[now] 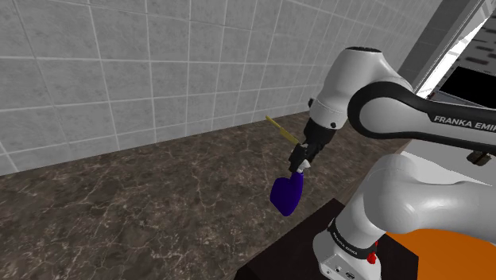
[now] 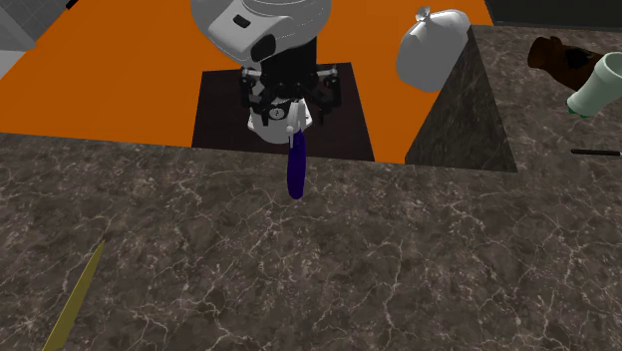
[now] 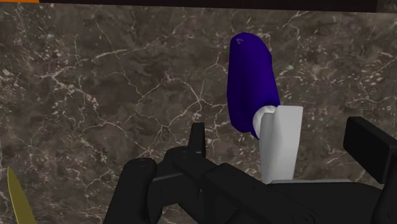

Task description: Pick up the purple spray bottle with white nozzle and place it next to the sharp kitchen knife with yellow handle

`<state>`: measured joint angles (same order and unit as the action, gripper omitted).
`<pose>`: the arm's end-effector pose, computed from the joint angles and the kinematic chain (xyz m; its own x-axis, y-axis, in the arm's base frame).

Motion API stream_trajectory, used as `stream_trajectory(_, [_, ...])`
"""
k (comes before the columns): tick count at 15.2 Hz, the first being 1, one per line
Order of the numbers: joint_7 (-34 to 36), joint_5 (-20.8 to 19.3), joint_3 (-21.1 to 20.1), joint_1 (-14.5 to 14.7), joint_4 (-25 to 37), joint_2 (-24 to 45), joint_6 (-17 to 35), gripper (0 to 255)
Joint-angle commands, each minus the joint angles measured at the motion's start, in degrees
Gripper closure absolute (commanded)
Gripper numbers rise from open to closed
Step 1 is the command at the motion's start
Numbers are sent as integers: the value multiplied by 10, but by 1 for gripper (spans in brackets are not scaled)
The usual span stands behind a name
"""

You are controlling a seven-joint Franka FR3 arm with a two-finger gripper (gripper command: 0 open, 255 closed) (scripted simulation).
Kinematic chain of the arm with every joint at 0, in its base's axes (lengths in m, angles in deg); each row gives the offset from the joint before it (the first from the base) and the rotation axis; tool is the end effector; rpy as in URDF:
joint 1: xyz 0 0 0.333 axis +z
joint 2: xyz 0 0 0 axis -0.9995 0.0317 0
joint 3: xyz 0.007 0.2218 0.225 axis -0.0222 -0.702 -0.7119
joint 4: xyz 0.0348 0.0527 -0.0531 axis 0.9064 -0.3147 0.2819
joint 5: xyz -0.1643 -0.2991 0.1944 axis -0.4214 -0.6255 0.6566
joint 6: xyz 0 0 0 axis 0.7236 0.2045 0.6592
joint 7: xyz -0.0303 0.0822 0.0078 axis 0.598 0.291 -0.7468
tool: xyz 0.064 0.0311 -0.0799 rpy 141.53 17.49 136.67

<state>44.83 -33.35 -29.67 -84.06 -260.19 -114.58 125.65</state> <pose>0.2127 0.0400 0.4191 0.9953 -0.0917 0.0324 -0.0916 -0.9958 -0.0038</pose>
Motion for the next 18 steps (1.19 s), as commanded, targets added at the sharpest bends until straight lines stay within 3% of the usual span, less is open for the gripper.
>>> stream_trajectory(1, [0,0,0,0,-1,1,2,0])
stream_trajectory(5, [0,0,0,0,-1,1,2,0])
stream_trajectory(6, [0,0,0,0,-1,1,2,255])
stream_trajectory(15, [0,0,0,0,-1,1,2,255])
stream_trajectory(18, [0,-3,2,-2,23,2,-20,255])
